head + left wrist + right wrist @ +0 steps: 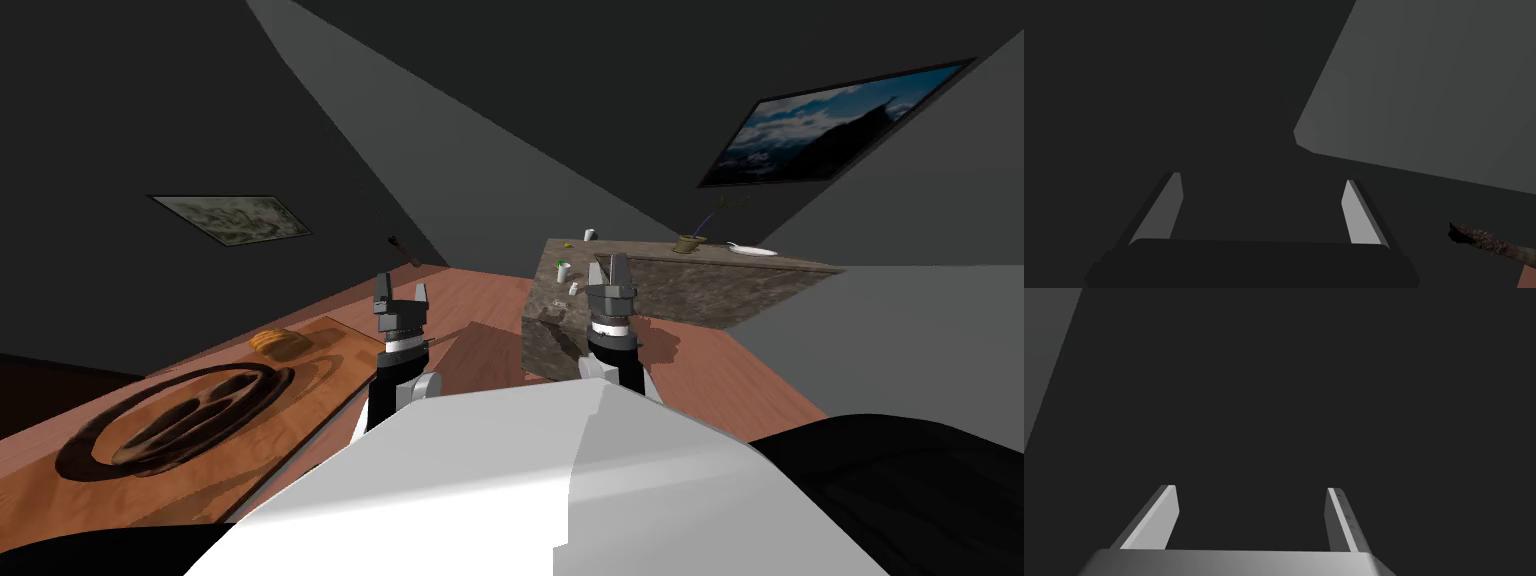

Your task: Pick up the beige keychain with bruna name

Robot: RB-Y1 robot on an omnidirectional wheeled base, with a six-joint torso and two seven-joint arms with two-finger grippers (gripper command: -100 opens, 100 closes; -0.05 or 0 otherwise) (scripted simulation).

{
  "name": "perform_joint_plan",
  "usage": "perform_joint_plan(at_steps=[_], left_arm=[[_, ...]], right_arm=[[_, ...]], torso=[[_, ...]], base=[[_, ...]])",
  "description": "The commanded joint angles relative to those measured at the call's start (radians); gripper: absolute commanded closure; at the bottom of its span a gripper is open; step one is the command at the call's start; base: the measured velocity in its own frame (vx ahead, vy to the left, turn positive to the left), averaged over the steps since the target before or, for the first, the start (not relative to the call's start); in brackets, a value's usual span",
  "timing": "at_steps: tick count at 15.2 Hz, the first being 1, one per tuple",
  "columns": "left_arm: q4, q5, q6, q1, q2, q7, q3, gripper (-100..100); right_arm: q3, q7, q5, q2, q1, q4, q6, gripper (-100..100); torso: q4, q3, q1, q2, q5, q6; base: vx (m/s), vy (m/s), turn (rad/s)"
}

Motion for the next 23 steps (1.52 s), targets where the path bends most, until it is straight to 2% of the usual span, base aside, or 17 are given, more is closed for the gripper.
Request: perform_joint_plan(at_steps=[1, 4, 5, 6, 7, 11, 14, 17, 18, 19, 20, 21, 22, 23], left_arm=[[0.0, 0.0, 0.0, 0.0, 0.0, 0.0, 0.0, 0], [0.0, 0.0, 0.0, 0.0, 0.0, 0.0, 0.0, 0], [0.0, 0.0, 0.0, 0.0, 0.0, 0.0, 0.0, 0], [0.0, 0.0, 0.0, 0.0, 0.0, 0.0, 0.0, 0], [0.0, 0.0, 0.0, 0.0, 0.0, 0.0, 0.0, 0], [0.0, 0.0, 0.0, 0.0, 0.0, 0.0, 0.0, 0], [0.0, 0.0, 0.0, 0.0, 0.0, 0.0, 0.0, 0], [0.0, 0.0, 0.0, 0.0, 0.0, 0.0, 0.0, 0], [0.0, 0.0, 0.0, 0.0, 0.0, 0.0, 0.0, 0], [0.0, 0.0, 0.0, 0.0, 0.0, 0.0, 0.0, 0], [0.0, 0.0, 0.0, 0.0, 0.0, 0.0, 0.0, 0], [0.0, 0.0, 0.0, 0.0, 0.0, 0.0, 0.0, 0], [0.0, 0.0, 0.0, 0.0, 0.0, 0.0, 0.0, 0], [0.0, 0.0, 0.0, 0.0, 0.0, 0.0, 0.0, 0]], right_arm=[[0.002, 0.0, 0.003, -0.043, 0.002, 0.004, -0.003, -100], [0.006, -0.001, 0.012, -0.105, 0.007, 0.016, -0.008, -100], [0.006, -0.001, 0.012, -0.107, 0.007, 0.016, -0.008, -100], [0.009, -0.001, 0.018, -0.142, 0.012, 0.025, -0.012, -100], [0.009, -0.001, 0.018, -0.142, 0.012, 0.025, -0.012, -100], [0.018, 0.003, 0.042, -0.245, 0.031, 0.07, -0.025, -100], [0.021, 0.005, 0.053, -0.294, 0.04, 0.09, -0.03, -100], [0.029, 0.012, 0.077, -0.362, 0.062, 0.141, -0.039, -100], [0.029, 0.012, 0.077, -0.381, 0.062, 0.141, -0.039, -100], [0.033, 0.017, 0.09, -0.406, 0.075, 0.171, -0.043, -100], [0.033, 0.017, 0.09, -0.427, 0.075, 0.171, -0.043, -100], [0.038, 0.023, 0.105, -0.455, 0.089, 0.203, -0.046, -100], [0.038, 0.023, 0.105, -0.475, 0.089, 0.203, -0.046, -100], [0.043, 0.029, 0.12, -0.5, 0.105, 0.237, -0.049, -100]], torso=[[0.0, 0.0, 0.0, 0.0, 0.0, 0.0], [0.0, 0.001, 0.002, 0.001, 0.0, 0.0], [0.0, 0.001, 0.003, 0.002, 0.0, 0.0], [0.0, 0.001, 0.003, 0.002, 0.001, 0.0], [0.0, 0.001, 0.003, 0.002, 0.001, 0.0], [0.001, 0.002, 0.006, 0.003, 0.001, 0.0], [0.001, 0.002, 0.007, 0.003, 0.001, 0.0], [0.001, 0.002, 0.007, 0.003, 0.002, 0.0], [0.001, 0.002, 0.008, 0.003, 0.002, 0.0], [0.001, 0.002, 0.008, 0.003, 0.002, 0.0], [0.001, 0.001, 0.008, 0.002, 0.002, 0.0], [0.0, 0.001, 0.008, 0.002, 0.002, 0.0], [0.0, 0.001, 0.009, 0.002, 0.002, 0.0], [0.0, 0.001, 0.01, 0.002, 0.002, 0.0]], base=[[-0.006, 0.011, -0.027], [-0.023, 0.038, -0.052], [-0.029, 0.049, -0.035], [-0.034, 0.049, -0.052], [-0.031, 0.046, -0.05], [-0.035, 0.08, -0.076], [-0.032, 0.088, -0.07], [-0.044, 0.103, -0.068], [-0.041, 0.114, -0.071], [-0.021, 0.108, -0.087], [-0.015, 0.111, -0.058], [-0.019, 0.137, -0.064], [-0.024, 0.137, -0.06], [-0.026, 0.133, -0.062]])
